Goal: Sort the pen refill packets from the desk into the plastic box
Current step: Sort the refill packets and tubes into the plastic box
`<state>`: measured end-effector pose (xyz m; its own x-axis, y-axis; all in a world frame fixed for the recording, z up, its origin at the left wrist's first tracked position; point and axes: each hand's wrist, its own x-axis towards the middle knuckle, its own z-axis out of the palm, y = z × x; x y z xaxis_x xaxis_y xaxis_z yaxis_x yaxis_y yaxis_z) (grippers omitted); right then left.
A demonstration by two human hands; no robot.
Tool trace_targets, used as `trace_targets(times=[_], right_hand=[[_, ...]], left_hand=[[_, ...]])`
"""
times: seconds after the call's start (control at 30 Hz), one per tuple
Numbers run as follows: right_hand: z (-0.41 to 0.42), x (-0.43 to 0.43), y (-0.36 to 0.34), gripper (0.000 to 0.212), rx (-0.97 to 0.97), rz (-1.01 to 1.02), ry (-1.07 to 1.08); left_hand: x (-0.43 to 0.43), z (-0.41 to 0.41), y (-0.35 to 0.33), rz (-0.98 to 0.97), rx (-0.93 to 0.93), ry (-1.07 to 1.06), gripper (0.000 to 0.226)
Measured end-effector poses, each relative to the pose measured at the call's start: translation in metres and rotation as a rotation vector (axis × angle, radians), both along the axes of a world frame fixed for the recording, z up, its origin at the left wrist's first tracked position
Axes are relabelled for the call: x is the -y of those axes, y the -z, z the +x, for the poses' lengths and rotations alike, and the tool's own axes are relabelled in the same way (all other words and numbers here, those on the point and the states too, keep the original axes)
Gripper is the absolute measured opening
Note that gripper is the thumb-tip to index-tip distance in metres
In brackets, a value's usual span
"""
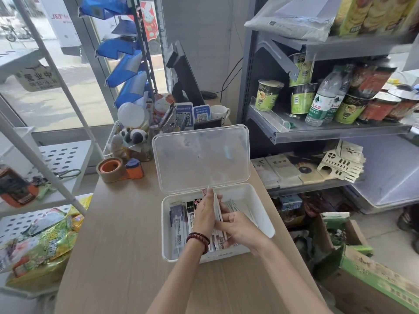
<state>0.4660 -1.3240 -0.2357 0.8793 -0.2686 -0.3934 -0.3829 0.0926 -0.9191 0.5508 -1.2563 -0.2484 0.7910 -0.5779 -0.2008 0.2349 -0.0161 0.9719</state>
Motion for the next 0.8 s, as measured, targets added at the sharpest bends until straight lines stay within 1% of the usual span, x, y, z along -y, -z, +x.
trace_targets(times=[0.03,0.07,0.13,0.17,0.23,0.3,0.4,0.47,0.57,0.63,0.67,0.73,0.77,0.8], right_hand=[[0.001,0.001,0.001,0.029,-0.004,0.006,0.002],[0.001,0.002,0.001,0.031,-0.001,0.015,0.000],[0.001,0.003,0.000,0.035,0.008,0.043,-0.007],[0.001,0.003,0.000,0.033,0.015,0.057,-0.010],[0.001,0.002,-0.001,0.021,0.024,0.078,-0.004],[0.001,0.002,0.000,0.019,0.031,0.089,0.010],[0.002,0.001,0.003,0.029,0.028,0.096,0.024],[0.003,0.001,0.004,0.031,0.027,0.117,0.037],[0.004,0.003,0.004,0.032,0.019,0.146,0.050],[0.004,0.006,0.004,0.026,0.013,0.152,0.077],[0.005,0.008,0.005,0.027,0.016,0.159,0.093],[0.004,0.012,0.006,0.036,0.016,0.151,0.104],[0.003,0.012,0.006,0.039,0.008,0.139,0.096],[0.003,0.012,0.005,0.038,0.000,0.125,0.084]], left_hand=[[-0.001,0.000,-0.002,0.000,-0.005,-0.003,0.060],[-0.001,-0.002,-0.006,-0.001,-0.011,-0.021,0.060],[-0.001,-0.003,-0.011,-0.001,-0.019,-0.071,0.053],[-0.001,-0.005,-0.011,0.001,-0.030,-0.113,0.051],[0.000,-0.003,-0.006,-0.007,-0.021,-0.207,0.051],[0.001,-0.002,-0.001,-0.008,0.018,-0.241,0.050],[-0.001,0.000,-0.002,0.003,0.028,-0.173,0.040],[-0.003,0.000,-0.002,0.020,0.051,-0.116,0.037],[-0.008,0.002,0.004,0.073,0.115,-0.113,0.041],[-0.011,0.004,0.008,0.070,0.060,-0.088,0.040],[-0.013,0.005,0.012,0.057,0.012,-0.046,0.046],[-0.017,0.009,0.017,0.113,-0.027,0.066,0.057],[-0.020,0.011,0.018,0.141,-0.006,0.118,0.052],[-0.023,0.012,0.019,0.151,0.028,0.164,0.041]])
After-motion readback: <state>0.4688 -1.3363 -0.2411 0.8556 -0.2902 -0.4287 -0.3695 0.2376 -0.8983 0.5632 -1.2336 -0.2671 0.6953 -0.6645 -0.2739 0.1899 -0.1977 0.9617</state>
